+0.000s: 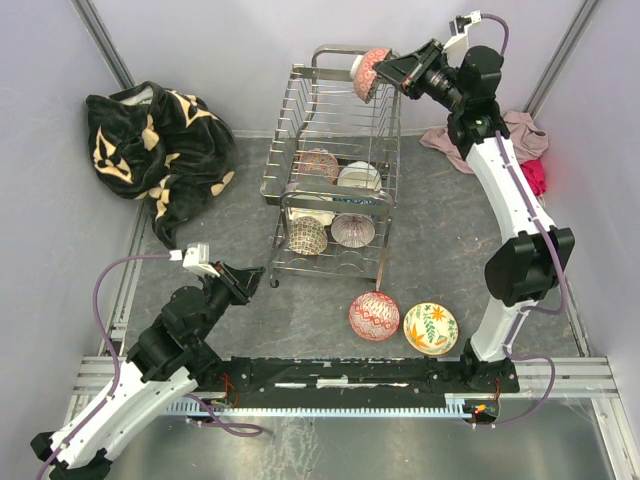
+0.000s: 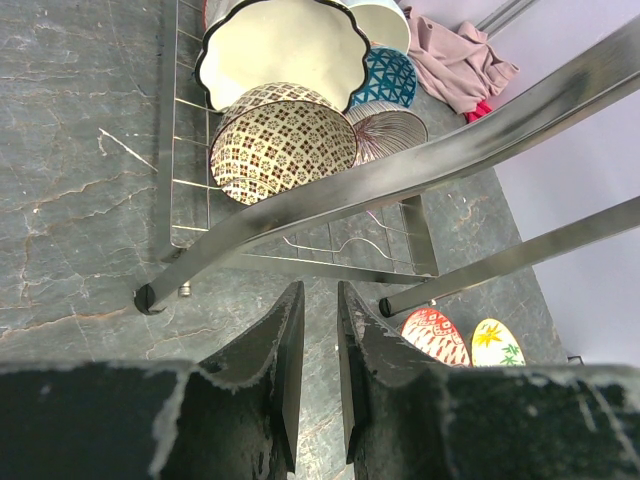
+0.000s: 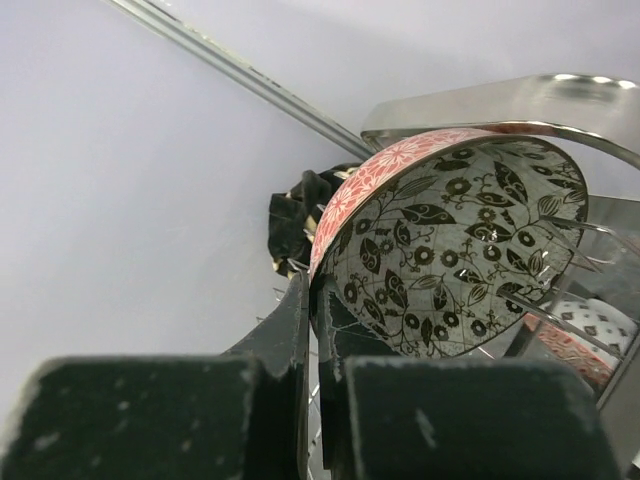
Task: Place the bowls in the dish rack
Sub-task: Turn the bowl upside down on the dish rack, then pick up the bowl from the center of the board, then turn the bowl upside down on the dish rack.
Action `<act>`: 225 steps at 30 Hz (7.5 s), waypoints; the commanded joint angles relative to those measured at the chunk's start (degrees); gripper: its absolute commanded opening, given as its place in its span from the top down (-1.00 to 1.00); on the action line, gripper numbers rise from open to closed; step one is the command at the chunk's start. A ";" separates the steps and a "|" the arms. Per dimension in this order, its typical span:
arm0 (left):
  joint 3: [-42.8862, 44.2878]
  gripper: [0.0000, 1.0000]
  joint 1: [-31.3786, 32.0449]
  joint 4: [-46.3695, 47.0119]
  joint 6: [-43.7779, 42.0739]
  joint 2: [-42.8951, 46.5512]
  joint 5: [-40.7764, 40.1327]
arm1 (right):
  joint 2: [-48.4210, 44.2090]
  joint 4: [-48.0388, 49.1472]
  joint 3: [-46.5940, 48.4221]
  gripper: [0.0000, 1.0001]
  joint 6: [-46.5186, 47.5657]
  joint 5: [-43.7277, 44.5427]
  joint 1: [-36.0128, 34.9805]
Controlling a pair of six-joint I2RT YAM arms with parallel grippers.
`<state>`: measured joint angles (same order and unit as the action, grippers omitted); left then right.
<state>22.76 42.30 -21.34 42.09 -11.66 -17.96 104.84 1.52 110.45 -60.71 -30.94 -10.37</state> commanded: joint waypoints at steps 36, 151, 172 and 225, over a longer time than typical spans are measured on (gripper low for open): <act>0.63 0.48 0.12 0.73 1.41 2.35 -1.14 | 3.29 -0.90 0.64 0.60 -1.53 -2.81 -5.89; 8.05 -0.81 0.18 -7.27 0.54 3.40 -2.04 | -25.92 -26.00 -67.66 0.21 8.04 72.32 -80.16; 8.42 -0.82 0.14 -7.67 -0.25 4.24 -2.80 | -46.82 -23.15 -63.27 1.00 19.67 57.45 -82.52; 8.10 -0.82 0.15 -5.59 -0.62 2.66 -2.19 | -11.69 -19.46 17.67 1.00 27.83 27.64 -24.08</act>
<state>29.61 42.30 -28.49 41.15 -9.72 -20.45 93.49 -26.89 130.32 -15.86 15.27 -41.54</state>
